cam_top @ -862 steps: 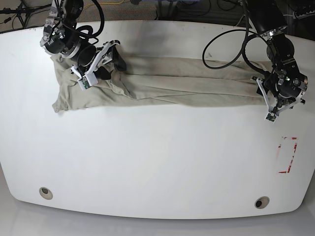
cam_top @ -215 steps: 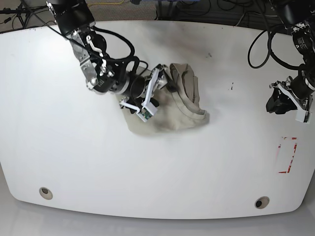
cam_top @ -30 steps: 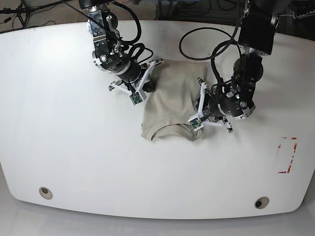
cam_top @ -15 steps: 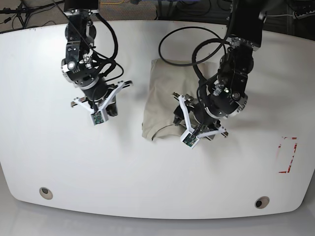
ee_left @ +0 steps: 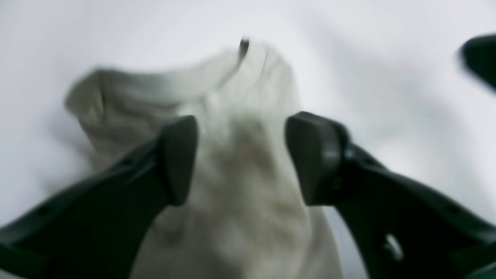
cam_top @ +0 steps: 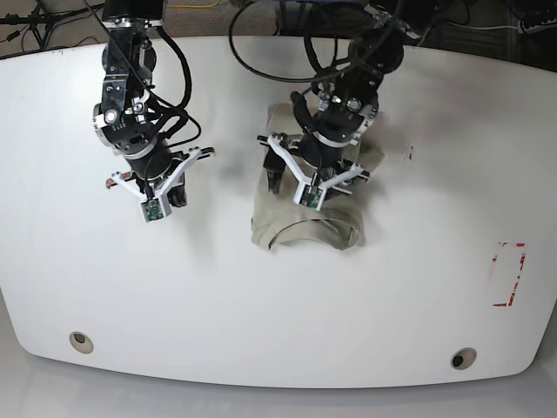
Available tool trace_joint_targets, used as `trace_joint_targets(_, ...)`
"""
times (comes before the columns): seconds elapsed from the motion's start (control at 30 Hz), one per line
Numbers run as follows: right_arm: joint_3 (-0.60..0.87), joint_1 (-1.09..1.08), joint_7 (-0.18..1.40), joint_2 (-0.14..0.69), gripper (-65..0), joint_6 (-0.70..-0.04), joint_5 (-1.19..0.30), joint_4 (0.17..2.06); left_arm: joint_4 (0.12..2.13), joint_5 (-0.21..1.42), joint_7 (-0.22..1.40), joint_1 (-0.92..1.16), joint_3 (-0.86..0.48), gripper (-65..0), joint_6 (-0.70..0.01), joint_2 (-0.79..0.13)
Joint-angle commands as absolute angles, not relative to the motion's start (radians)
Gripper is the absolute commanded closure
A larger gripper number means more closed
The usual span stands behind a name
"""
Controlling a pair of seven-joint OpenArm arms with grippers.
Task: Fold the T-shirt properly
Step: 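Lift the folded shirt with the left gripper as the right gripper releases, then carry the folded shirt with the left gripper toward the red taped rectangle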
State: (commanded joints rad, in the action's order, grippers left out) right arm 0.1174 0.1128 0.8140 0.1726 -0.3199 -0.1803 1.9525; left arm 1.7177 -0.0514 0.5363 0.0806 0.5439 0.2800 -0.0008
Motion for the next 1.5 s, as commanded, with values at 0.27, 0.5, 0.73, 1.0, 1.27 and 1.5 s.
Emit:
trace_joint_targets(0.27,0.117,0.116,0.814,0.173,-1.3,-0.321,-0.180,1.952,1.560,-0.068,0.473,0.077,0.553,-45.7,0.295,-0.010)
trace_joint_targets(0.5,0.117,0.116,0.814,0.173,-1.3,-0.321,-0.180,1.954,1.495,-0.067,0.466,0.058,0.553,-46.3,0.294,-0.093)
trace_joint_targets(0.73,0.117,0.116,0.814,0.171,-1.1,-0.321,-0.180,1.956,1.498,-0.061,0.469,0.088,0.498,-46.4,0.259,-0.242)
trace_joint_targets(1.0,0.113,0.114,0.812,0.170,-1.0,-0.321,-0.180,1.957,1.575,-0.062,0.469,0.206,0.259,-46.4,0.045,-0.341)
trace_joint_targets(1.27,0.116,0.114,0.812,0.171,-1.0,-0.321,-0.231,1.957,1.561,-0.068,0.469,0.271,-0.027,-46.1,-0.205,-0.415)
trace_joint_targets(1.5,0.116,0.116,0.812,0.174,-1.0,-0.321,-0.263,1.957,1.440,-0.062,0.466,0.262,-0.206,-46.0,-0.325,-0.501)
